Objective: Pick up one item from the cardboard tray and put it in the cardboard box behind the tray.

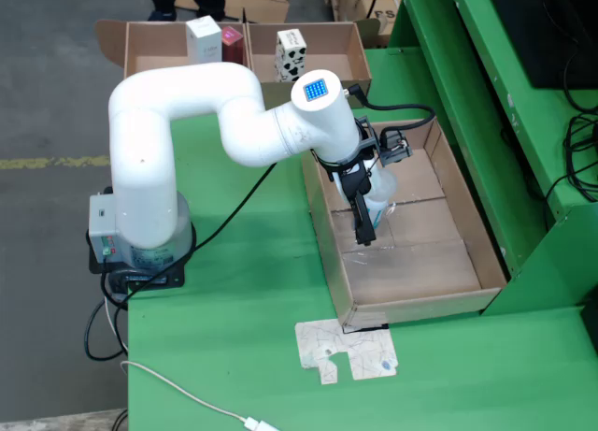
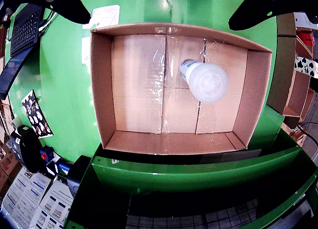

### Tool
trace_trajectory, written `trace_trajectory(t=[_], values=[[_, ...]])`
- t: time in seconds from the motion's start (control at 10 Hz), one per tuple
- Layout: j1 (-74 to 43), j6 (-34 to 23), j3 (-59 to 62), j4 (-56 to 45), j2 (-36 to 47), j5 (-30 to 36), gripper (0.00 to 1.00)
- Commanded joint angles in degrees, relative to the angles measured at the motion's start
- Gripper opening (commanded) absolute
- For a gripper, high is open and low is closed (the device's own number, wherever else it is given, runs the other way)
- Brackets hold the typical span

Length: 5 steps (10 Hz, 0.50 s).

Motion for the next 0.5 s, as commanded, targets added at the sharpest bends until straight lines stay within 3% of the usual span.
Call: trace_trajectory(t=[0.0,0.4], values=[[-0.3,-0.2,0.8,2.4,0.4,0.2,1.00],[-0.2,-0.6,0.8,6.3,-0.9,0.4,1.00]])
